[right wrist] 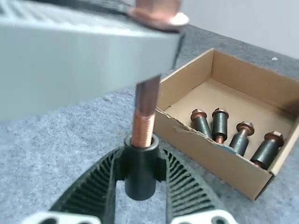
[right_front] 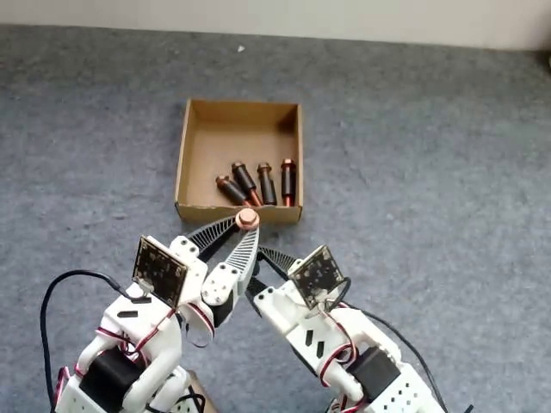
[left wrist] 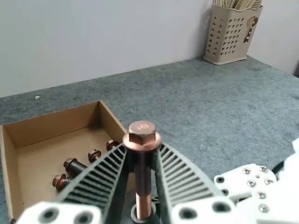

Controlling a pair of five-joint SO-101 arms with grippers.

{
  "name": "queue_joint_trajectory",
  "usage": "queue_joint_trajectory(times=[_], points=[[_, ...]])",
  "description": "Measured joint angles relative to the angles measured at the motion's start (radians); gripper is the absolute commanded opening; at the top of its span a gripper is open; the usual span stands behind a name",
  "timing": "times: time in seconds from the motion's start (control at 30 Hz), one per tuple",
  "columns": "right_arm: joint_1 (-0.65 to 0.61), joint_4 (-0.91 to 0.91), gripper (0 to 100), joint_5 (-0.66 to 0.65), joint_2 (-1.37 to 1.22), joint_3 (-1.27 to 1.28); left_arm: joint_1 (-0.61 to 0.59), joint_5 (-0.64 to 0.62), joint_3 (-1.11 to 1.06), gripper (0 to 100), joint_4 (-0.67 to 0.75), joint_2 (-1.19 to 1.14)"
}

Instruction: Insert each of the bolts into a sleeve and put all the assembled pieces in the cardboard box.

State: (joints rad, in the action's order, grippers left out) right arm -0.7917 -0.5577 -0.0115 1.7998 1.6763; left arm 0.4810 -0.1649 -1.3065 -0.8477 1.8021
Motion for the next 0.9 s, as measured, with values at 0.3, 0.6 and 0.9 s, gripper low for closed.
queue_joint_trajectory(times=[0.3,0.6,0.9], points=[[0.0,0.0,0.5,0.023,-0.002,0.0,-0.038,-0.002,-0.043,1,0.008,0.012],[0.0,0.0,0.5,0.026,-0.002,0.0,-0.055,-0.003,-0.043,1,0.008,0.012],[0.0,0.0,0.5,0.026,-0.002,0.0,-0.107,-0.003,-0.049,1,0.017,0.012]])
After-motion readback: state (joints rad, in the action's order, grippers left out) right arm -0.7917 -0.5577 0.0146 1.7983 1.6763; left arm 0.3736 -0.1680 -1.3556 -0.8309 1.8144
